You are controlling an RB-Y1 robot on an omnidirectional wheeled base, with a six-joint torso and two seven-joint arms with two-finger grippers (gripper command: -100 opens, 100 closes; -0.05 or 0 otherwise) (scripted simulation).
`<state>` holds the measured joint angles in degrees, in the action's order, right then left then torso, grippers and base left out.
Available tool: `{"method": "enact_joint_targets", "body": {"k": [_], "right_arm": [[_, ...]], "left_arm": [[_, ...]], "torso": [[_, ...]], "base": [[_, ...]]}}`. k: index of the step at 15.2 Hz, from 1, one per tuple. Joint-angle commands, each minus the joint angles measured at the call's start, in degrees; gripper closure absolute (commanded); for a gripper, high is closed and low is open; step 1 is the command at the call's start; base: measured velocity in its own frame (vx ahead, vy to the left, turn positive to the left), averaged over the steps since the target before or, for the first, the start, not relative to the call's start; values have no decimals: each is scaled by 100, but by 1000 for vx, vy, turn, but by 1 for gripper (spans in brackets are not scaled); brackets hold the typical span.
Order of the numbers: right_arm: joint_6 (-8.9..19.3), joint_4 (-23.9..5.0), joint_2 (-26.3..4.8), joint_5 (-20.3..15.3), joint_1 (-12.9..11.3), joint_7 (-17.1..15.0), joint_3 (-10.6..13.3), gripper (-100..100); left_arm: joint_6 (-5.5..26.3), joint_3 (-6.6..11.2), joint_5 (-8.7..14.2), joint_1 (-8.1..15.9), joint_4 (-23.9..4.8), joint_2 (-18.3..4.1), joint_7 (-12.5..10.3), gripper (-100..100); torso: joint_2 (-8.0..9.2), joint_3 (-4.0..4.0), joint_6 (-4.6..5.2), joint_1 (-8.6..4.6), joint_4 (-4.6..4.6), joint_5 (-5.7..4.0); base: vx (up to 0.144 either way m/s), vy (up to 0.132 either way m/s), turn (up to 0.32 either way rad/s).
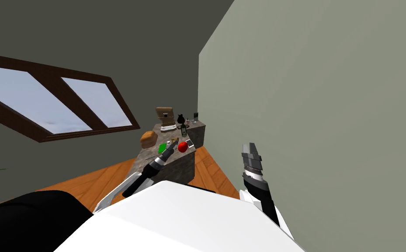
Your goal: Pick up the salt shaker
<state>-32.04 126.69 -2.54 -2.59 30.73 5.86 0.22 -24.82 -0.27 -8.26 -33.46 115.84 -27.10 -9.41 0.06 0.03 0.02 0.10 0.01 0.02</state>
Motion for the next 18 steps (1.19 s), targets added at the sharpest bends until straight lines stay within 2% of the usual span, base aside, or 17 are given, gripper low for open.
{"method": "enact_joint_targets", "body": {"k": [1, 3, 4, 5, 6, 7, 8, 9, 10, 11, 12, 13, 14, 15, 16, 17, 18], "right_arm": [[0, 0, 0, 0, 0, 0, 0, 0], [0, 0, 0, 0, 0, 0, 0, 0], [0, 0, 0, 0, 0, 0, 0, 0], [0, 0, 0, 0, 0, 0, 0, 0], [0, 0, 0, 0, 0, 0, 0, 0], [0, 0, 0, 0, 0, 0, 0, 0], [0, 0, 0, 0, 0, 0, 0, 0], [0, 0, 0, 0, 0, 0, 0, 0], [0, 0, 0, 0, 0, 0, 0, 0], [0, 0, 0, 0, 0, 0, 0, 0], [0, 0, 0, 0, 0, 0, 0, 0], [0, 0, 0, 0, 0, 0, 0, 0], [0, 0, 0, 0, 0, 0, 0, 0], [0, 0, 0, 0, 0, 0, 0, 0], [0, 0, 0, 0, 0, 0, 0, 0], [0, 0, 0, 0, 0, 0, 0, 0], [0, 0, 0, 0, 0, 0, 0, 0]], "left_arm": [[146, -7, -52, -52, -266, -286, -14, -100], [229, 4, -70, -85, -404, -542, -34, -100], [229, 4, -70, -85, -404, -578, -34, -100], [313, 15, -88, -118, -546, -771, -53, -100], [313, 15, -88, -118, -546, -798, -53, -100], [397, 26, -106, -152, -689, -991, -72, -100], [397, 26, -106, -152, -689, -1017, -72, -100], [482, 36, -123, -186, -834, -1212, -90, -100], [482, 36, -123, -186, -834, -1236, -90, -100], [568, 47, -140, -220, -981, -1423, -107, -100], [568, 47, -140, -220, -981, -1454, -107, -100], [652, 57, -156, -253, -1128, -1654, -124, -100], [652, 57, -156, -253, -1128, -1671, -124, -100], [736, 67, -171, -286, -1275, -1884, -140, -100], [736, 67, -171, -286, -1275, -1886, -140, -100], [819, 77, -186, -319, -1421, -2094, -155, -100], [819, 77, -186, -319, -1421, -2097, -155, -100]], "torso": [[0, 0, 0, 0, 0, 0], [1, 0, -1, 1, 0, 1], [2, 1, 0, 0, 0, 0], [1, 1, -1, 0, 0, 1], [0, 0, 0, -1, 0, 0], [0, 0, -1, -2, 0, 0], [-1, 0, 0, -3, 0, 0], [-2, -1, 0, -3, 0, -1], [-2, -1, 2, -3, 0, -1], [-3, -1, -1, -3, 0, 0], [-3, -2, 0, -3, -1, -1], [-3, -2, -1, -3, -1, 0], [-4, -2, 0, -3, -1, -1], [-4, -2, -1, -4, -1, 0], [-4, -2, 0, -4, -1, -1], [-5, -3, 0, -4, -1, -1], [-5, -3, 1, -5, -1, -1]], "base": [[-20, 14, -175], [-20, 10, -134], [-19, 10, -95], [-16, 5, -104], [-15, 4, -85], [-13, 3, -120], [-12, 4, -103], [-13, 2, -166], [-12, 5, -125], [-11, 2, -118], [-10, 2, -101], [-10, -1, -129], [-11, 2, -100], [-10, 0, -124], [-9, 0, -112], [-9, -3, -151], [-8, -1, -118]]}}
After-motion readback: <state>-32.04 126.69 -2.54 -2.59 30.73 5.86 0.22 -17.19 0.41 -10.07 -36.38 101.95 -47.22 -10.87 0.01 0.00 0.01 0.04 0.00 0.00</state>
